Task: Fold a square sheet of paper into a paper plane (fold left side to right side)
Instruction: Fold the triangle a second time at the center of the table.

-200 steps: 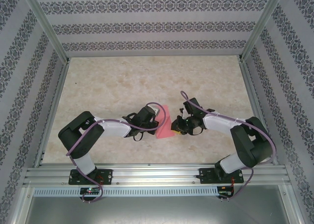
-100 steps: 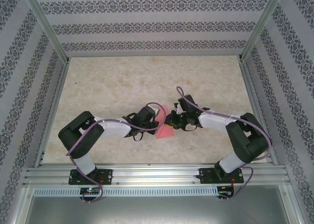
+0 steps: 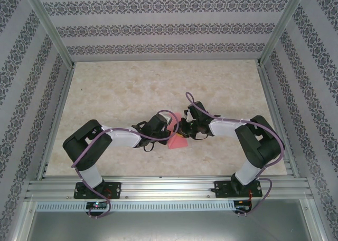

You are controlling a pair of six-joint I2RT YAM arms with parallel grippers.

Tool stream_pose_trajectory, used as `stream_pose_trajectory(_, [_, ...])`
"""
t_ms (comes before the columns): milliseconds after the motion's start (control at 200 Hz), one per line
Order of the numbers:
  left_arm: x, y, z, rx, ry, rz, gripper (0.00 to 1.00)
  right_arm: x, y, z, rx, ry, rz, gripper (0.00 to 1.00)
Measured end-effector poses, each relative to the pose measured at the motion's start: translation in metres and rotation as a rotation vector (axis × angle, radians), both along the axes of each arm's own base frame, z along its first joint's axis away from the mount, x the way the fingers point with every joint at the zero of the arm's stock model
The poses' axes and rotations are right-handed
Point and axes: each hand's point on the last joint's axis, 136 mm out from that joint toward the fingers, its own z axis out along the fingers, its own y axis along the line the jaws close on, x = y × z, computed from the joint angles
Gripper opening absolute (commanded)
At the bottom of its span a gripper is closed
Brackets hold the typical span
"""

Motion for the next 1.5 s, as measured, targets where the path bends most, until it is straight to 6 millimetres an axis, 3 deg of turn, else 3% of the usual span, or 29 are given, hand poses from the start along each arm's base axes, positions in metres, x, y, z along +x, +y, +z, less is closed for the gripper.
stream_pose_trajectory(1004, [0.002, -0.002, 0.0, -0.001, -0.001, 0.001, 0.0, -0.006, -0.008, -0.023, -0.062, 0.042, 0.009, 0.16])
stream_pose_trajectory(1139, [0.002, -0.002, 0.0, -0.001, -0.001, 0.001, 0.07, -0.006, -0.008, -0.023, -0.064, 0.043, 0.009, 0.16])
stream_pose_trajectory(1294, [0.002, -0.002, 0.008, -0.012, -0.009, 0.002, 0.28, -0.007, -0.008, -0.024, -0.064, 0.044, 0.009, 0.16])
stream_pose_trajectory(1394, [0.002, -0.002, 0.029, -0.045, -0.033, 0.007, 0.35, -0.007, -0.008, -0.024, -0.064, 0.044, 0.009, 0.16])
stream_pose_trajectory(1499, [0.002, -0.003, 0.059, -0.109, -0.074, 0.01, 0.36, -0.007, -0.008, -0.024, -0.065, 0.044, 0.009, 0.16])
